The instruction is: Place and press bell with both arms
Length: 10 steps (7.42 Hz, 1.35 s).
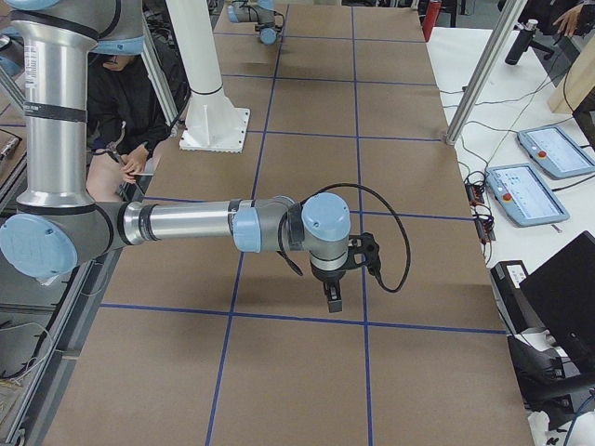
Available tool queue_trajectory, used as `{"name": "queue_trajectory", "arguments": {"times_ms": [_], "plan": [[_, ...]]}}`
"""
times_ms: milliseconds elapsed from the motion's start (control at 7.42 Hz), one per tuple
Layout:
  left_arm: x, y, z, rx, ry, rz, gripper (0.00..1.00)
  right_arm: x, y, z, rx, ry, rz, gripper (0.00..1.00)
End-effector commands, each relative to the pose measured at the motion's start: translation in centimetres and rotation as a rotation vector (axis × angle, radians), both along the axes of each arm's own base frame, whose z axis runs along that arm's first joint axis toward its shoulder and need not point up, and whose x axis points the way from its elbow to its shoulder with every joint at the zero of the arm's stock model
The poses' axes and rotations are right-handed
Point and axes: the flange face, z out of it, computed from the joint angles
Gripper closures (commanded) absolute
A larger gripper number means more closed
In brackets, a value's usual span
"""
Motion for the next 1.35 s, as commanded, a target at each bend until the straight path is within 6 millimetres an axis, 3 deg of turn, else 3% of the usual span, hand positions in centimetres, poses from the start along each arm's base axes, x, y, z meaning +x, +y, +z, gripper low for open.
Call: {"name": "queue_trajectory", "arguments": {"times_ms": [0,404,539,674,808,943,1212], "plan": [[-0.1,0.2,0.6,0.002,-0.002,-0.002,0.0,0.1,0.0,0.0,0.0,0.0,0.001,0.0],[-0.8,0.4,1.9,0.004,-0.015,0.002,0.0,0.0,0.1,0.1,-0.002,0.0,0.0,0.0],[-1.1,1.0,2.3,0.004,-0.026,0.023,0.07,0.1,0.2,0.1,-0.003,-0.001,0.001,0.0],[-1.2,1.1,2.6,0.015,-0.036,0.01,0.34,0.0,0.2,0.2,-0.004,-0.001,-0.001,0.0],[-0.7,2.3,2.8,0.023,-0.044,0.045,0.78,0.0,0.2,0.2,-0.004,-0.001,-0.001,0.0],[-0.5,2.6,2.7,0.037,-0.045,0.028,1.0,0.0,0.2,0.2,-0.004,-0.001,-0.001,0.0],[-0.9,2.6,2.5,0.036,-0.041,0.03,1.0,0.0,0.2,0.1,-0.002,-0.001,-0.001,0.0]]}}
